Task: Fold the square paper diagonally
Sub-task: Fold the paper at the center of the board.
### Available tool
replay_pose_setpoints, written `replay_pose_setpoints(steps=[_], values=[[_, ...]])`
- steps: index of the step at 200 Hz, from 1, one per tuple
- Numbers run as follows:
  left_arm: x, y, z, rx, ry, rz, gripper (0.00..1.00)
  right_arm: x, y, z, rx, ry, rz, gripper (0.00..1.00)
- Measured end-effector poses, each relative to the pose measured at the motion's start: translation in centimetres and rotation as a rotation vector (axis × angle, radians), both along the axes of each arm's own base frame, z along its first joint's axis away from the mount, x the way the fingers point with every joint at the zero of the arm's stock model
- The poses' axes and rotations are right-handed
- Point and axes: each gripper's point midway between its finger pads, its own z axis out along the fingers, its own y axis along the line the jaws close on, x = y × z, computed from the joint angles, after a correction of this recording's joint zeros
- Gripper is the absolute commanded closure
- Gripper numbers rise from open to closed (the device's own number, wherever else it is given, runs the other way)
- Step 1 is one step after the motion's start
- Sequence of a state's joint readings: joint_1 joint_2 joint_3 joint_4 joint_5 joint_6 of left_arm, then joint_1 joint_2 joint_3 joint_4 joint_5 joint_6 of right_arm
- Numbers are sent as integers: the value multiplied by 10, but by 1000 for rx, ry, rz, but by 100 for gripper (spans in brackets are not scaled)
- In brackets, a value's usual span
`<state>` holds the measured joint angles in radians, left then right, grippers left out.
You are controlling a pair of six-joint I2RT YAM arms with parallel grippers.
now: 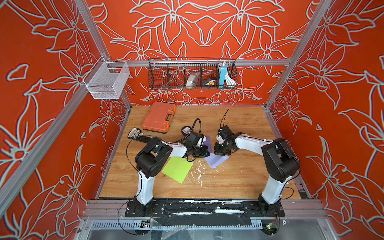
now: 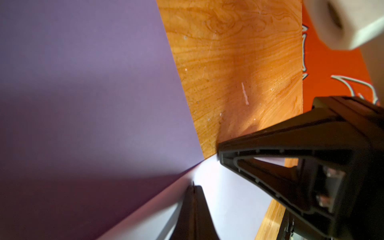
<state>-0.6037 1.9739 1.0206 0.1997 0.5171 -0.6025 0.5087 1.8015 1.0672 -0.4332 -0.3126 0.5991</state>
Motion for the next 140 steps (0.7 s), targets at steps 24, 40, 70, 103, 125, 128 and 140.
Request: replay_pose_setpoints(steps=[24, 40, 70, 103, 125, 128, 140], values=[[0, 0, 0, 0, 0, 0, 100, 0, -1, 0, -4, -1, 2, 100], [0, 0, 0, 0, 0, 0, 100, 0, -2, 0, -12, -2, 3, 100], [0, 0, 0, 1, 0, 0, 100, -4, -9, -1, -36, -12, 0, 100], [0, 0, 0, 2, 0, 0, 100, -10, -19, -2, -64, -17, -6, 100], [0, 0, 0, 4, -2, -1, 100, -12, -24, -2, -65, -16, -15, 100], [0, 0, 0, 4, -3, -1, 100, -12, -25, -2, -65, -15, -16, 100], [1, 0, 0, 6, -2, 0, 100, -13, -28, -2, -66, -15, -21, 100]])
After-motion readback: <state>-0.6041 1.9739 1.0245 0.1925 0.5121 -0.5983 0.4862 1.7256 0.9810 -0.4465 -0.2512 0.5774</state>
